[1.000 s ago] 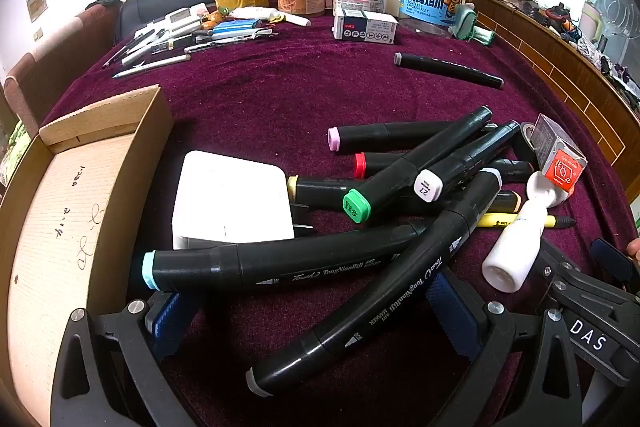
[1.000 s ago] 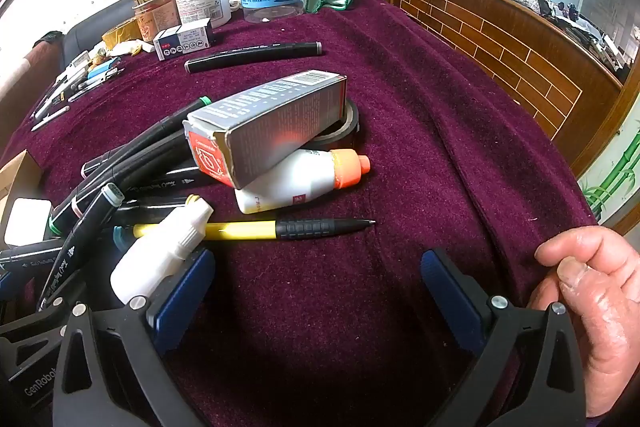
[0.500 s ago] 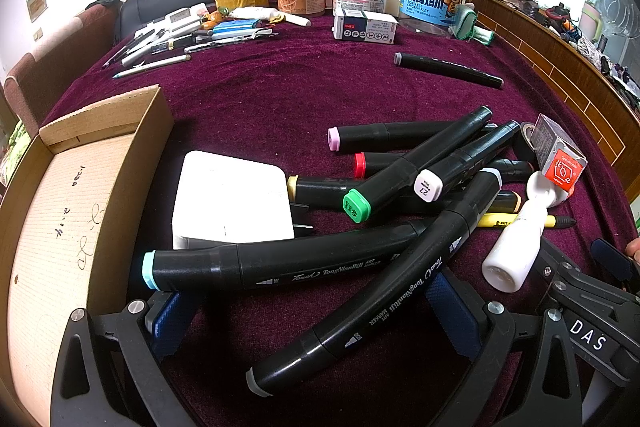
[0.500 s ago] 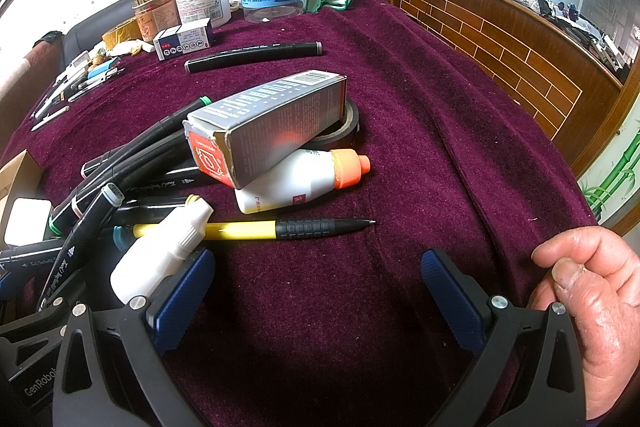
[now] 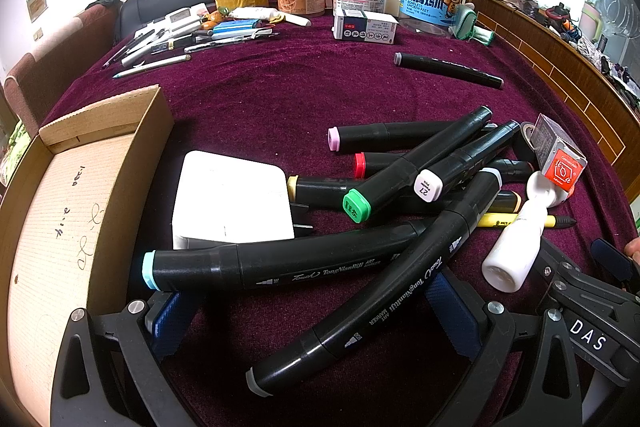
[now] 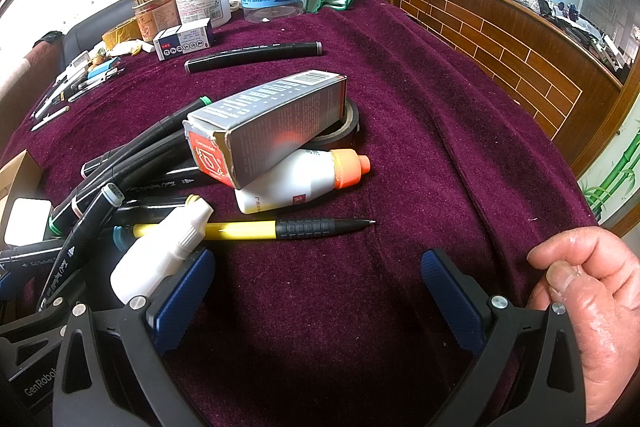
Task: Organize rigid objects
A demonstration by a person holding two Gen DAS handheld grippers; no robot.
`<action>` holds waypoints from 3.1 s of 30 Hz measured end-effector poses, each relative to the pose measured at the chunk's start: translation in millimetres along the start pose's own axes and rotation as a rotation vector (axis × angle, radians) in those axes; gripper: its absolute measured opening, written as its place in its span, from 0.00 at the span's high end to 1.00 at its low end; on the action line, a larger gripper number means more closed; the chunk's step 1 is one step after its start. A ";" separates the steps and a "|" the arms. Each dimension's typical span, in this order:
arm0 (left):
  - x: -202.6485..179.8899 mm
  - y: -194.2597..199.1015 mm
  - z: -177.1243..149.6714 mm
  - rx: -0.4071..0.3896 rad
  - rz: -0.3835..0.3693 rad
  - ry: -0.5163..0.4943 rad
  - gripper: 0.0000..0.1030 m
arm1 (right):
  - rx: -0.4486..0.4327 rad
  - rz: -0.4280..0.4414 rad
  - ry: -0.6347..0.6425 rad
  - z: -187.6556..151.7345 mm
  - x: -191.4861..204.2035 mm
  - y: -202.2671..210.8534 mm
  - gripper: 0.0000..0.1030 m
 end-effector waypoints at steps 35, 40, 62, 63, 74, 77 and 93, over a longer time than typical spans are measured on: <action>0.3 -0.1 0.0 0.000 0.000 0.000 0.00 | 0.000 0.000 0.000 0.1 0.3 -0.1 0.01; 0.4 -0.1 0.1 0.000 0.000 0.000 0.00 | 0.000 0.000 0.000 0.1 0.4 -0.1 0.01; 0.8 0.3 -0.5 0.004 -0.008 -0.009 0.00 | 0.000 0.000 0.000 0.2 0.4 -0.5 0.01; 1.1 0.4 -0.6 0.006 -0.012 -0.014 0.00 | 0.000 0.000 0.000 0.1 0.6 -0.5 0.01; -0.7 2.6 -4.9 0.003 -0.019 -0.019 0.00 | 0.000 -0.001 0.001 -0.1 0.6 -0.5 0.01; -0.7 2.6 -4.9 0.003 -0.019 -0.019 0.00 | 0.000 0.000 0.000 -0.1 0.7 -0.4 0.01; -0.4 3.5 -5.0 0.003 -0.018 -0.019 0.00 | 0.000 0.001 0.001 -0.8 0.8 -0.6 0.00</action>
Point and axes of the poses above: each gripper's, at about its wrist camera, not at the fingertips, and y roughly against the way its jaws point, x to its left, z to its top, the point moved 2 cm from there along -y, roughly the way its jaws point, and after that the axes turned 7 degrees about -x, right-handed, at the moved point
